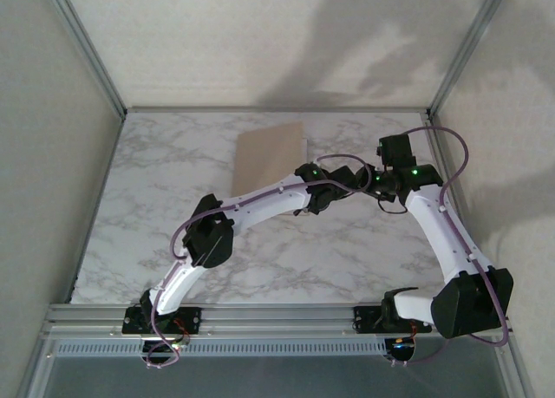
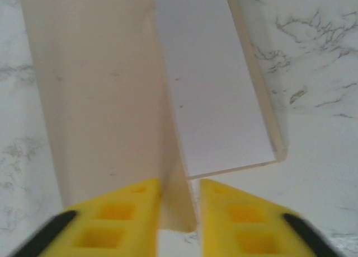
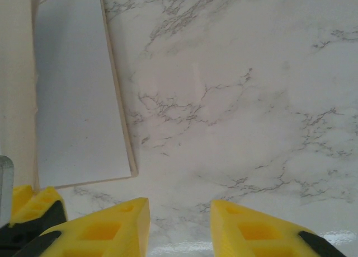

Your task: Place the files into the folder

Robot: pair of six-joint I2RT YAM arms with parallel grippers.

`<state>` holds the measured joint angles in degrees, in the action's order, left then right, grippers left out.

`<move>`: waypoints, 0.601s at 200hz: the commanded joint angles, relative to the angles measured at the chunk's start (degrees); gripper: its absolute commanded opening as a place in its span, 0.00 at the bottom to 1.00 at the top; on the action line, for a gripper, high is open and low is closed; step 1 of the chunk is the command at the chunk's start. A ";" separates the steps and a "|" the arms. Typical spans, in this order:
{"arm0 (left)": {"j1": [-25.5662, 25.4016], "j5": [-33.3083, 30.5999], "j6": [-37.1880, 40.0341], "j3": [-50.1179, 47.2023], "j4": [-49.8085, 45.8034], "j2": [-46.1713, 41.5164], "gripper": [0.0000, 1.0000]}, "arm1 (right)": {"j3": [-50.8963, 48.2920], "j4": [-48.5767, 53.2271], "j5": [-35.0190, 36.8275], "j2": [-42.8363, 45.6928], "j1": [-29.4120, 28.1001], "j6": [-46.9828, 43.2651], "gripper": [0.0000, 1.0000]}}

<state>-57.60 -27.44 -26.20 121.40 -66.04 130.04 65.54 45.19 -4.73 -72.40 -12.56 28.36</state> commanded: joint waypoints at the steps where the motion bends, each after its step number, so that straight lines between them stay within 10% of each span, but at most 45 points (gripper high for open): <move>1: 0.39 1.59 0.29 -0.41 2.98 -5.19 0.45 | -0.46 -0.53 -0.47 0.99 0.23 0.55 0.35; 62: 4.70 8.88 -2.58 -8.29 12.37 -15.07 0.62 | 0.29 -0.18 1.42 2.57 0.22 -1.00 0.40; 120: 17.19 5.09 -3.61 -38.24 39.97 -38.82 0.89 | -2.83 -7.67 8.11 2.67 0.25 -4.60 0.55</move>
<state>-45.95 -19.09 -28.93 94.11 -41.15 100.73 64.73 41.95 -2.28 -69.93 -12.56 26.11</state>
